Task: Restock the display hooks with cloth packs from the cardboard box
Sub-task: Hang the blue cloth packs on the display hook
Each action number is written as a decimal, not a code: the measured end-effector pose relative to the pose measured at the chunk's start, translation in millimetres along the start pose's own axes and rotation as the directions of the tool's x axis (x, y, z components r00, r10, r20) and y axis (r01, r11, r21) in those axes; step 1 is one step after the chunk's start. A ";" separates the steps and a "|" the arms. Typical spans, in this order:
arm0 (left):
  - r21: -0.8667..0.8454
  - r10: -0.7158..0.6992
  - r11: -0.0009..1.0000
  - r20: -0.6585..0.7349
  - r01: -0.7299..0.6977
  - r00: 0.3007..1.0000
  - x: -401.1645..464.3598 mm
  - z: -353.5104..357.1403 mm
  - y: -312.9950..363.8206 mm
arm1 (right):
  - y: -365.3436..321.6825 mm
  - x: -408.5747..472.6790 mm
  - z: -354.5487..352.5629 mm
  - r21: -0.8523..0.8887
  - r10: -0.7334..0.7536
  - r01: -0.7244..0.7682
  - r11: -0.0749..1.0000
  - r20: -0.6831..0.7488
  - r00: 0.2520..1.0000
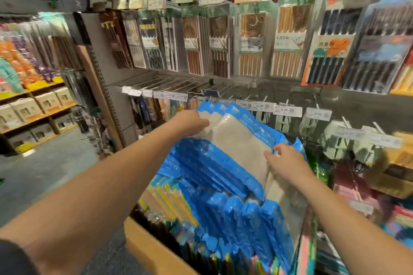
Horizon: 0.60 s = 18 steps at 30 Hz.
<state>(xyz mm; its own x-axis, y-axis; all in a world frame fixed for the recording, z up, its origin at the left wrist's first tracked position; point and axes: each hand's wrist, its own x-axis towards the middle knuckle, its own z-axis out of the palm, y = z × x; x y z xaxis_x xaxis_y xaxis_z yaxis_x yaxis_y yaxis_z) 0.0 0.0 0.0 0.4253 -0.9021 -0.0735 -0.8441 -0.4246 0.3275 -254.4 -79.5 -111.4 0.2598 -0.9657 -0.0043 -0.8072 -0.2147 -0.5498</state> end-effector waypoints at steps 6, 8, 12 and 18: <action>-0.016 0.022 1.000 0.069 -0.021 0.997 1.1 -3.7 4.6 | -4.1 -19.8 17.9 -0.018 0.010 -0.009 1.000 0.060 0.998; -0.086 0.026 0.996 0.071 -0.020 0.997 -0.1 -6.4 5.2 | -3.5 -22.0 22.4 -0.003 0.000 0.001 1.000 0.036 0.999; -0.301 0.007 0.953 0.160 0.042 0.987 -1.9 -11.9 4.6 | -0.4 -29.0 29.4 0.038 0.003 -0.004 0.999 0.011 1.000; -0.267 -0.040 0.954 0.337 0.137 0.941 -3.0 -29.4 11.1 | -0.7 -31.3 37.1 0.100 0.019 -0.018 0.995 -0.015 1.000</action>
<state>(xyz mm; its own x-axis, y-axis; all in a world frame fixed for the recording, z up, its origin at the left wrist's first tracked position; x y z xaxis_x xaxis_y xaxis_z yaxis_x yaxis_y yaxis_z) -1.0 0.2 31.5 0.3237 -0.8574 -0.4000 -0.6597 -0.5076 0.5543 -242.3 -43.7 -141.8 0.2361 -0.9717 -0.0025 -0.7544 -0.1817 -0.6308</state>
